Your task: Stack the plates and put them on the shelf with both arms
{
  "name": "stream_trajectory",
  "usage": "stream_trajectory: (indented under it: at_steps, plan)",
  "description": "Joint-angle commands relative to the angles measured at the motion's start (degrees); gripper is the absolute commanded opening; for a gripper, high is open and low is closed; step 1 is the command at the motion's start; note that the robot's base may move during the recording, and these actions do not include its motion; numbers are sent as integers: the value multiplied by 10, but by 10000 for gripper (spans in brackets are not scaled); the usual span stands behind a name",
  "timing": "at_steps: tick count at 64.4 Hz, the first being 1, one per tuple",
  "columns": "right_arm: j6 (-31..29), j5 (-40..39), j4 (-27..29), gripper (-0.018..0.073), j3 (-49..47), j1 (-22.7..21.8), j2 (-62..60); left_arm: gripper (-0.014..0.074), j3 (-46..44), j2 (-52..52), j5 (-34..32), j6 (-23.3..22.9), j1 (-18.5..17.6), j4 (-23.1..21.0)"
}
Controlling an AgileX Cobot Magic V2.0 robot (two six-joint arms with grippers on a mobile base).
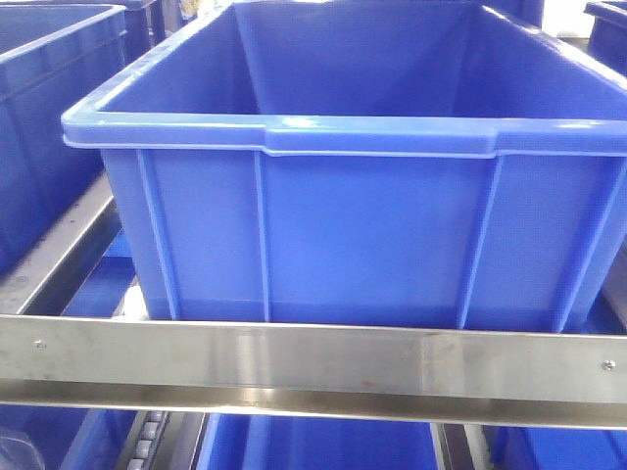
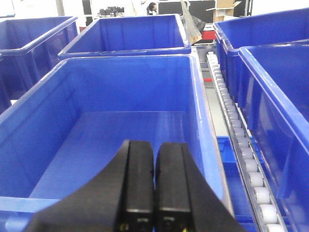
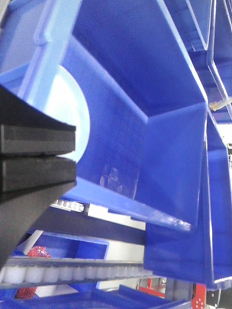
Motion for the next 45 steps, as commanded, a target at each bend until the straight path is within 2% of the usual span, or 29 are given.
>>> stream_trajectory:
  at_steps: [1,13,18,29,34,45]
  plan:
    - [-3,-48,-1,48,5,-14,-38,82,-16,4,-49,-2,2,-5]
    - [3,-19,-1,48,63,-101,-129,82,-16,4,-49,-2,2,-5]
    - [22,-19,-4,48,80,-123,-153,82,-16,4,-49,-2,2,-5]
    - [69,-18,-38,48,132,-127,-197,82,-16,4,-49,-2,2,-5]
    - [73,20,-60,48,130,-127,-216,82,-16,4,-49,-2,2,-5]
    - [78,115,-59,48,131,-127,-269,82,-16,4,-49,-2,2,-5]
